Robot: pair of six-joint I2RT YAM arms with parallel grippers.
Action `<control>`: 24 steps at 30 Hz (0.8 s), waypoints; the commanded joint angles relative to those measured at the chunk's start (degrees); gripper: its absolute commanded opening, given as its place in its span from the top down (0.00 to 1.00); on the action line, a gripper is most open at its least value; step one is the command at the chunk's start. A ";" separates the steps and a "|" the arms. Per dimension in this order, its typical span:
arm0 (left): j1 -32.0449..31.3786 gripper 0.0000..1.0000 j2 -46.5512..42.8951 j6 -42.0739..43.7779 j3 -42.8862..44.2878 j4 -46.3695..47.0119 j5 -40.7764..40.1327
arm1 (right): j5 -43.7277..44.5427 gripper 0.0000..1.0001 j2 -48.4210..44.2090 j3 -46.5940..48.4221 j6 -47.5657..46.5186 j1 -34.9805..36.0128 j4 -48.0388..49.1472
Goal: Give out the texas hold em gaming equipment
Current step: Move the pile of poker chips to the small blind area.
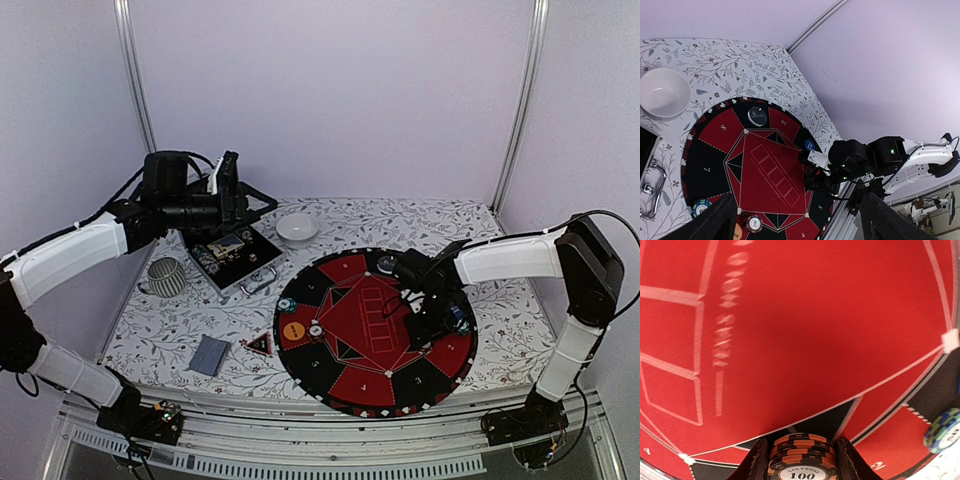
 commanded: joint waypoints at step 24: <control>3.06 0.12 -3.38 6.36 0.99 -5.88 -0.23 | 1.23 0.47 -3.03 -9.73 3.76 -9.36 2.82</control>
